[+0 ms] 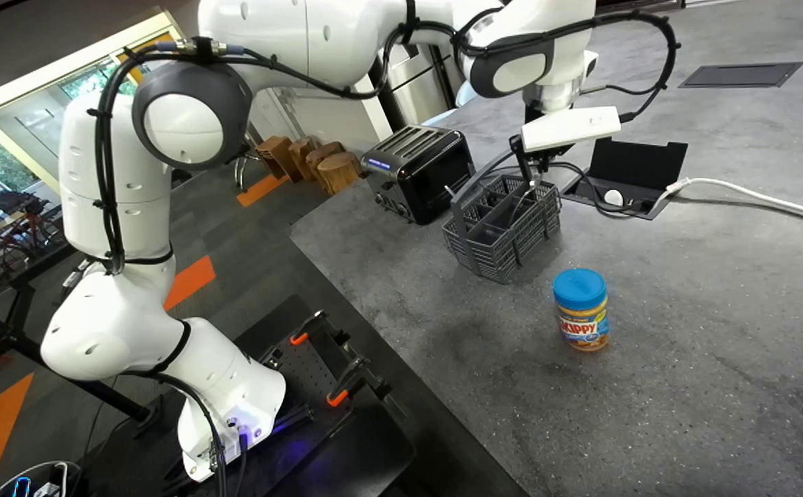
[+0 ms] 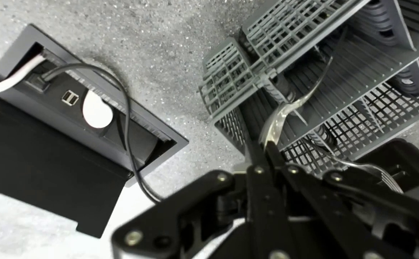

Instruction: Take the spoon out of the basket and put it on the table

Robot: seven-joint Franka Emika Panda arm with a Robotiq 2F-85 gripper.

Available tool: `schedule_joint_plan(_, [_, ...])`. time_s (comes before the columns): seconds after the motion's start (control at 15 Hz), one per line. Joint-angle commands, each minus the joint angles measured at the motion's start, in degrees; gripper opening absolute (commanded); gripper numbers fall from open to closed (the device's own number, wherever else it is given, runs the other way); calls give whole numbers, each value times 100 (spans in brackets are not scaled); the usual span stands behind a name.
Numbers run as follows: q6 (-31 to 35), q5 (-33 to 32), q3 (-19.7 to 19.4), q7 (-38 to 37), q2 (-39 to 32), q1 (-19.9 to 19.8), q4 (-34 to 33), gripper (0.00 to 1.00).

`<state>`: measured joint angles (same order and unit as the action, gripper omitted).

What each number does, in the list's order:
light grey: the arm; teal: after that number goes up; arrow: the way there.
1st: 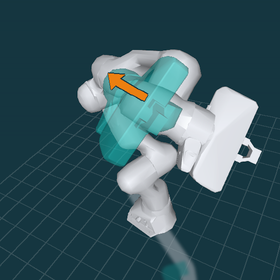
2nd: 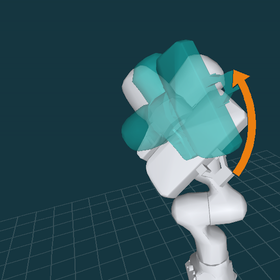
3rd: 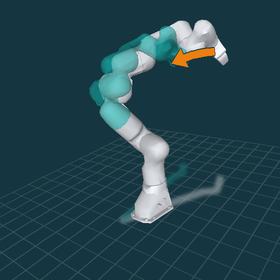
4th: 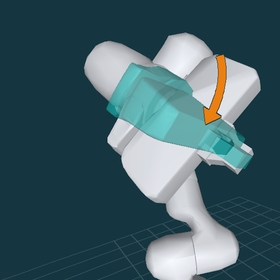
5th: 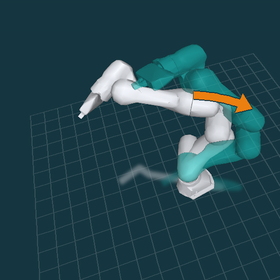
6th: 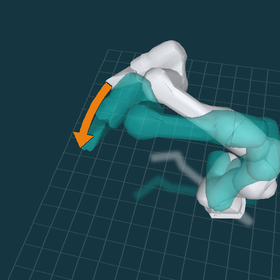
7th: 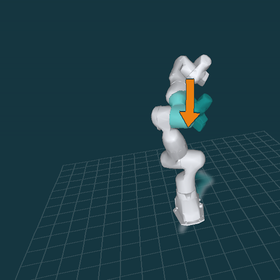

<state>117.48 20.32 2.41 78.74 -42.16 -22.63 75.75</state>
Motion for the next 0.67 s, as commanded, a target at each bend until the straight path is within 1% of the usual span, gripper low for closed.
schedule_joint_plan(0.0, [579,-43,-25,65,942,77,909,1])
schedule_joint_plan(0.13, [929,-54,-46,112,1417,120,1325,1])
schedule_joint_plan(0.33, [1272,-15,-86,191,2141,134,1942,1])
schedule_joint_plan(0.47, [1284,44,-147,318,2597,107,2281,1])
schedule_joint_plan(0.6, [1108,36,-311,293,2984,107,2507,1])
